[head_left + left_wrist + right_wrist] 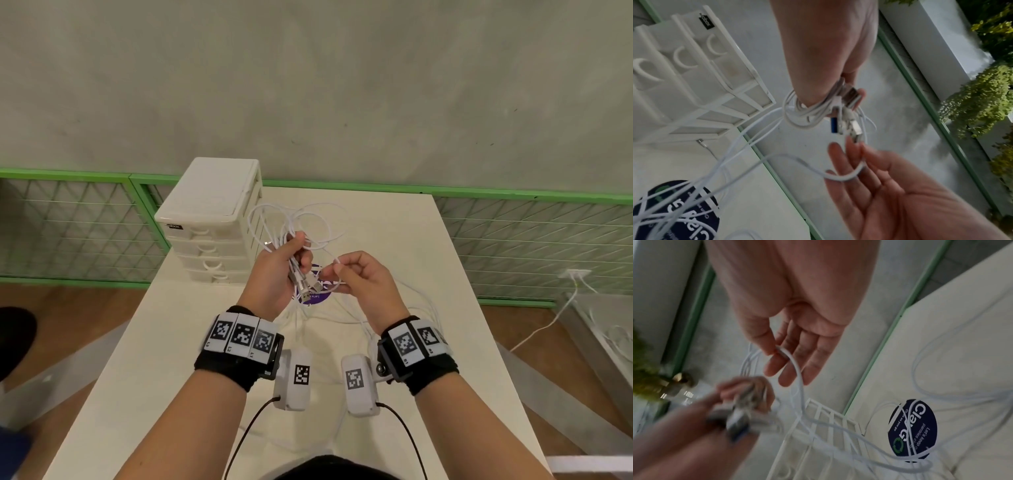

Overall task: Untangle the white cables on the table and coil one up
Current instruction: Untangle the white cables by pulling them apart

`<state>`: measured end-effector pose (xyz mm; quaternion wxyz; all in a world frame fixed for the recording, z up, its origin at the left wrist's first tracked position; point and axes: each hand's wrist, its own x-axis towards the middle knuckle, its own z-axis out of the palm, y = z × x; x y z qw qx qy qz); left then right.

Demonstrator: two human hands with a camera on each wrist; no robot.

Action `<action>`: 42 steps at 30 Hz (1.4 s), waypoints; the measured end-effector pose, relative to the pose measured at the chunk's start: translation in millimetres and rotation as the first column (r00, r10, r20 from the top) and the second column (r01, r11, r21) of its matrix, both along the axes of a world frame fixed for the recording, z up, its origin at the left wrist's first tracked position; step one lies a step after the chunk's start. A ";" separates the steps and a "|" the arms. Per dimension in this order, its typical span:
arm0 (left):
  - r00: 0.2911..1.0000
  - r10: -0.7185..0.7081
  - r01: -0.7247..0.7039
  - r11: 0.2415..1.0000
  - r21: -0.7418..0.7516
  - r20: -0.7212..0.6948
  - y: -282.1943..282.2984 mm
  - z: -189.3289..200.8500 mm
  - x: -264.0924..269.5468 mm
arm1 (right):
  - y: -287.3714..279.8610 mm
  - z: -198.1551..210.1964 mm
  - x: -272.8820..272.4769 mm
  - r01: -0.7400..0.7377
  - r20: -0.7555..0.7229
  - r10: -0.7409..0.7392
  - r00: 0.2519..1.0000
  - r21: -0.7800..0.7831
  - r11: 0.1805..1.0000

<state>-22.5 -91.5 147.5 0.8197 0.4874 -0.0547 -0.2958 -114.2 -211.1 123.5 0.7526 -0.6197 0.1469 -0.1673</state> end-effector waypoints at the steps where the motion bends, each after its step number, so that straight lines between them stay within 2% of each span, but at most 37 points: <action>1: 1.000 0.011 -0.011 1.000 0.007 0.015 0.9 -1.9 1.4 | -3.8 -0.4 -1.0 0.011 0.004 -0.011 1.000 0.005 1.000; 6: 0.980 -0.050 0.014 0.983 0.183 0.192 3.3 -7.9 3.8 | -12.4 -1.5 -3.6 -0.096 -0.107 0.082 0.991 -0.138 0.986; 11: 0.958 -0.111 0.025 0.951 0.308 0.264 -2.0 -8.8 -3.0 | -16.0 13.3 -0.5 -0.014 -0.076 0.013 0.997 -0.011 1.000; 16: 0.944 -0.162 0.028 0.909 0.416 0.289 -7.2 -9.6 -13.2 | -14.4 22.8 0.6 -0.075 -0.143 0.084 0.986 0.065 0.995; 19: 0.926 -0.182 -0.005 0.870 0.493 0.330 -7.8 -7.7 -14.3 | -15.8 23.1 -1.2 -0.132 -0.240 0.117 0.964 -0.048 0.990; 22: 0.915 -0.212 -0.001 0.849 0.529 0.343 -5.8 -6.8 -15.4 | -17.6 23.7 -2.0 -0.119 -0.247 0.093 0.964 -0.091 0.989; 25: 0.912 -0.232 0.032 0.862 0.505 0.338 -3.2 -4.7 -13.7 | -23.9 23.5 -1.2 -0.012 -0.230 -0.008 0.973 -0.084 0.996; 29: 0.885 -0.281 0.062 0.862 0.504 0.371 6.9 -1.9 -3.4 | -45.3 17.4 -4.4 0.234 -0.187 -0.231 0.955 -0.005 0.972; 33: 0.844 -0.342 0.023 0.794 0.608 0.414 26.0 6.8 10.7 | -83.2 3.6 -21.0 0.507 -0.190 -0.489 0.852 0.057 0.860; 36: 0.834 -0.388 0.050 0.762 0.645 0.393 31.0 11.4 12.2 | -102.6 -6.7 -31.2 0.597 -0.210 -0.574 0.791 0.061 0.800; 39: 0.865 -0.329 0.004 0.759 0.651 0.378 27.8 12.0 8.9 | -112.4 -14.2 -35.3 0.676 -0.227 -0.646 0.729 0.090 0.731; 42: 0.886 -0.260 -0.059 0.758 0.650 0.384 20.6 8.1 7.8 | -108.8 -19.5 -31.8 0.655 -0.222 -0.618 0.754 0.181 0.733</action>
